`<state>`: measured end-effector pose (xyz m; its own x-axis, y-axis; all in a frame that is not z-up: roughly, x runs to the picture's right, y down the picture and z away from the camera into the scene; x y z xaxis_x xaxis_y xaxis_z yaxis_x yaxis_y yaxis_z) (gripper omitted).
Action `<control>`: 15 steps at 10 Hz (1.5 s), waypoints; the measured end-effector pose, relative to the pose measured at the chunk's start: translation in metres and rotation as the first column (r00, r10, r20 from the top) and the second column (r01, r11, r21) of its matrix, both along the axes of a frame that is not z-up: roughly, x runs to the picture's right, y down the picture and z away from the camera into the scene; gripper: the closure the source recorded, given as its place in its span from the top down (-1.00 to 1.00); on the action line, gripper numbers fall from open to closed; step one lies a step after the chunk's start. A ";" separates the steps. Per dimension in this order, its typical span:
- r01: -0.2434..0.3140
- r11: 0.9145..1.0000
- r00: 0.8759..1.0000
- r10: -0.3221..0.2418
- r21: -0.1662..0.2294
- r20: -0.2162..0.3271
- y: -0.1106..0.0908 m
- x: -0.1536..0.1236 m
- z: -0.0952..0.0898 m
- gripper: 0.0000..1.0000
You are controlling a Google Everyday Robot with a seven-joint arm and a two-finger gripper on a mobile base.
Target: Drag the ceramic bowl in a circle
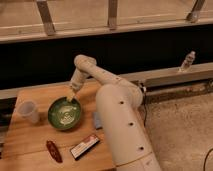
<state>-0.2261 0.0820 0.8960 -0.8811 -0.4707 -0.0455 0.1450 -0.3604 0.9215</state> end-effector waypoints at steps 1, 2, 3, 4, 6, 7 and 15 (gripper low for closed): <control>0.012 1.000 1.000 -0.012 -0.013 -0.002 0.018 0.000 -0.010 -1.00; 0.016 1.000 1.000 -0.016 -0.022 -0.006 0.029 0.001 -0.016 -1.00; 0.012 1.000 1.000 -0.013 -0.027 -0.018 0.039 0.004 -0.022 -1.00; -0.001 1.000 0.999 0.000 -0.023 -0.038 0.044 0.009 -0.028 -1.00; -0.033 0.999 0.997 0.033 0.001 -0.065 0.039 0.024 -0.031 -1.00; -0.044 0.999 0.996 0.045 0.010 -0.071 0.034 0.028 -0.030 -1.00; -0.038 0.999 0.997 0.039 0.007 -0.063 0.036 0.023 -0.031 0.38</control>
<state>-0.2033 0.1181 0.8645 -0.8635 -0.5043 0.0070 0.2170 -0.3588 0.9078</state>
